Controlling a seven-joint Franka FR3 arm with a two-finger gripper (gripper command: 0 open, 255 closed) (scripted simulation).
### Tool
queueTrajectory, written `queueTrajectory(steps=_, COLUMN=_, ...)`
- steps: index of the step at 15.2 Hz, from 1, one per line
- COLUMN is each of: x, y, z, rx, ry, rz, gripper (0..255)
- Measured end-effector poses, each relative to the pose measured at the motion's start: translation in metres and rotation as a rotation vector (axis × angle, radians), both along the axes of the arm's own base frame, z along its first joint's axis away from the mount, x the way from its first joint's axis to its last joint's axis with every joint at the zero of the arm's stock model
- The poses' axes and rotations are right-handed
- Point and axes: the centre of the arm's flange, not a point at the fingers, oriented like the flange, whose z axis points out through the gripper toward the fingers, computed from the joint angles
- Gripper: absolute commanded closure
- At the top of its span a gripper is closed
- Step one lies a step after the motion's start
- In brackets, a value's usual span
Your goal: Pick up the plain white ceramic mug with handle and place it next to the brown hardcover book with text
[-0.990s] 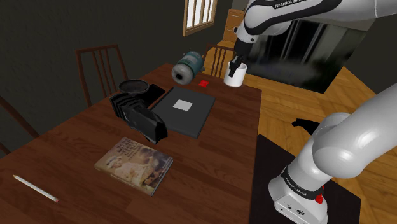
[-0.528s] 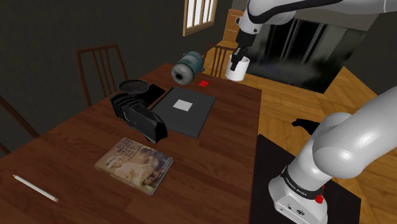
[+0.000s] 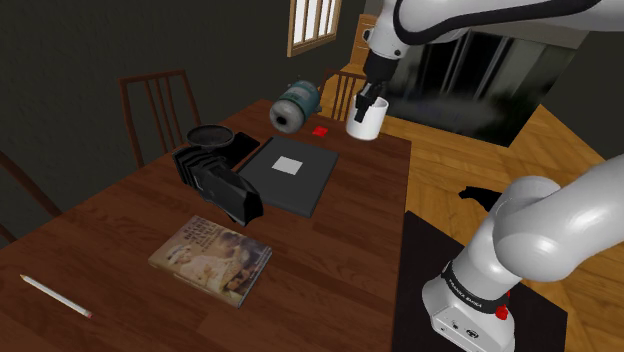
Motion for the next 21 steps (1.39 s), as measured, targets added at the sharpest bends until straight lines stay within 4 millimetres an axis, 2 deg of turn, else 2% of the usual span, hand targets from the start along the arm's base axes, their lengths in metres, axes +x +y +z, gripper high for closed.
queueTrajectory(steps=21, x=-0.111, y=0.252, z=0.002, rx=-0.001, ry=-0.001, rz=0.0, gripper=255)
